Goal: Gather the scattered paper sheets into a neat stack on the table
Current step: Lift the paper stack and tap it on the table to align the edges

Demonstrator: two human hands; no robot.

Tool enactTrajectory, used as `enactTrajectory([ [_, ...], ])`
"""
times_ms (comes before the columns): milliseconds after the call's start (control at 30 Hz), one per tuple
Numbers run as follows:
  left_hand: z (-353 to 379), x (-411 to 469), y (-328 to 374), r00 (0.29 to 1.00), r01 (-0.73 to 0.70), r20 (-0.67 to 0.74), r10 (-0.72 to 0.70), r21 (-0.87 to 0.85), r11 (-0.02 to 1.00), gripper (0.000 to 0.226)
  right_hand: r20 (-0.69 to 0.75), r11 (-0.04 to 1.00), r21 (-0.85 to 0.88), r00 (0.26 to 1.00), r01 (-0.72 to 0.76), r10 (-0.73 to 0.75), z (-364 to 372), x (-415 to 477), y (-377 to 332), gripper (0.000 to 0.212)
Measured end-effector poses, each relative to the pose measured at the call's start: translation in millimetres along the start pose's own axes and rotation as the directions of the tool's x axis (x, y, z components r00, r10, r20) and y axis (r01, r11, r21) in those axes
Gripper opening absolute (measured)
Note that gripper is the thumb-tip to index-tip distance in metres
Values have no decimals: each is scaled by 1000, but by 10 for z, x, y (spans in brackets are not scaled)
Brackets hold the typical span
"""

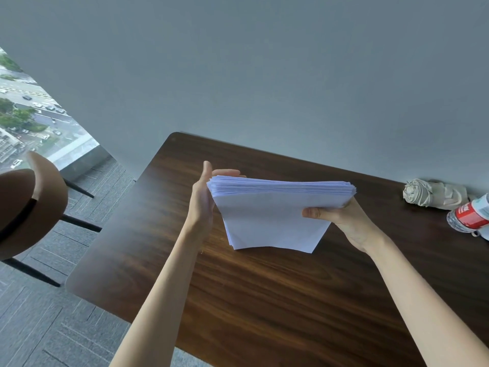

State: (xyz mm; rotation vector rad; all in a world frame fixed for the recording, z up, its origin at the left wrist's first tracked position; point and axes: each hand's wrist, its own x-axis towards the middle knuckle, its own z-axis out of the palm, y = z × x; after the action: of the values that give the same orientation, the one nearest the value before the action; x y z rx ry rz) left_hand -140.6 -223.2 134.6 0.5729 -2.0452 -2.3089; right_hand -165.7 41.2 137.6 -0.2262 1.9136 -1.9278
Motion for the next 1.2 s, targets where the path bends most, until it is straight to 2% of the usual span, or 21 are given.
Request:
enactTrajectory([
  [133, -66, -216, 54, 994, -106, 3, 106, -65, 992, 74, -26, 1000, 14, 999, 27, -27, 5, -13, 24, 42],
  [233, 10, -372, 102, 981, -191, 29, 191, 30, 981, 64, -43, 999, 25, 999, 30, -29, 21, -25, 38, 41],
  [333, 127, -442, 122, 982, -181, -43, 185, 87, 980, 46, -67, 999, 15, 997, 33, -32, 32, -39, 56, 41],
  [433, 190, -453, 128, 977, -146, -140, 160, 101, 984, 52, -70, 999, 21, 997, 29, -27, 40, -61, 61, 41],
  [733, 215, -427, 92, 965, -116, -227, 128, 66, 991, 45, -80, 999, 23, 997, 22, -21, 28, -91, 142, 46],
  [833, 202, -432, 77, 980, -108, -164, 111, 26, 994, 47, -77, 1000, 15, 997, 12, -11, 40, -88, 154, 45],
  [967, 214, -428, 120, 985, -105, -131, 113, 62, 992, 36, -88, 1000, 24, 996, 2, 0, 58, -89, 161, 45],
  [1067, 185, -418, 147, 989, -87, -112, 98, 98, 991, 44, -102, 999, 44, 995, 2, 2, 81, -102, 141, 45],
  [1133, 106, -419, 124, 997, -73, -11, 75, 120, 990, 44, -114, 998, 57, 993, 3, 4, 74, -107, 138, 43],
  [1200, -36, -400, 60, 980, -119, 176, 90, 163, 979, 40, -133, 997, 79, 991, -1, 11, 64, -110, 134, 42],
])
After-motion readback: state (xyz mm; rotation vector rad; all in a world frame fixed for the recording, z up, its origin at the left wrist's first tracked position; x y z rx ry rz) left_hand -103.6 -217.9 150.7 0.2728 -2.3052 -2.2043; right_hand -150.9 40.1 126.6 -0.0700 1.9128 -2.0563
